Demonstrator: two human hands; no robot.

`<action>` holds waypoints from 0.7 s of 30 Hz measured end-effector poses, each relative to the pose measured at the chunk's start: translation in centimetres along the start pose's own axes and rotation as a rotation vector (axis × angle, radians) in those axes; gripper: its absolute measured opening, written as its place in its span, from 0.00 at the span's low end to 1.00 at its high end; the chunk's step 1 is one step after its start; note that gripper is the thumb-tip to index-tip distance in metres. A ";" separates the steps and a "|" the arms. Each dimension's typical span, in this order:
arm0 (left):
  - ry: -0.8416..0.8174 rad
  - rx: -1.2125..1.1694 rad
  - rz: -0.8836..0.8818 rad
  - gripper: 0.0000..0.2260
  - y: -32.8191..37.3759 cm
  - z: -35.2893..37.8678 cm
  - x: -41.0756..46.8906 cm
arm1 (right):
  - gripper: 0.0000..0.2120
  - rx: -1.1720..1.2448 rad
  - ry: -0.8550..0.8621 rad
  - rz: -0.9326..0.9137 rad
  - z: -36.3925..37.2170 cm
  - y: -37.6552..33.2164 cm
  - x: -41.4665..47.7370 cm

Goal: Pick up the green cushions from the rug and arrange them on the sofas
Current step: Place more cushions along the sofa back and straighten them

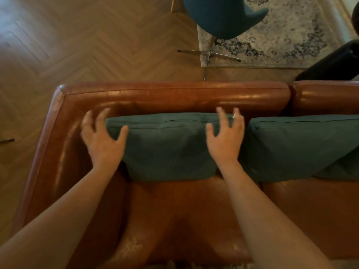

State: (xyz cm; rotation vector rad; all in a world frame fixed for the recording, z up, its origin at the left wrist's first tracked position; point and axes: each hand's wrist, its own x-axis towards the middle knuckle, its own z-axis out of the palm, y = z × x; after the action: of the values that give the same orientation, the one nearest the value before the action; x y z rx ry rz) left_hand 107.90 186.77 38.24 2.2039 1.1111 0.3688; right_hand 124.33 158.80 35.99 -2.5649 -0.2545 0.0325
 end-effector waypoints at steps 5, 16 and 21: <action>-0.351 -0.603 -0.659 0.33 -0.7 2.8 0.2 | 0.40 0.850 -0.179 0.723 1.8 1.1 -1.0; -0.225 -0.982 -0.602 0.37 -3.1 4.6 -3.3 | 0.46 1.145 -0.258 0.775 3.2 3.5 -2.3; -0.337 -0.847 -0.682 0.39 -2.4 7.1 -2.8 | 0.65 1.066 -0.299 0.718 4.9 4.5 -3.0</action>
State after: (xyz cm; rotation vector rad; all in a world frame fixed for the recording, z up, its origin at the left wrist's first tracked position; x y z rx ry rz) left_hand 108.34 182.68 31.37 1.0276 1.1501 0.1136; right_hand 121.80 157.15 29.37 -1.4554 0.4752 0.6341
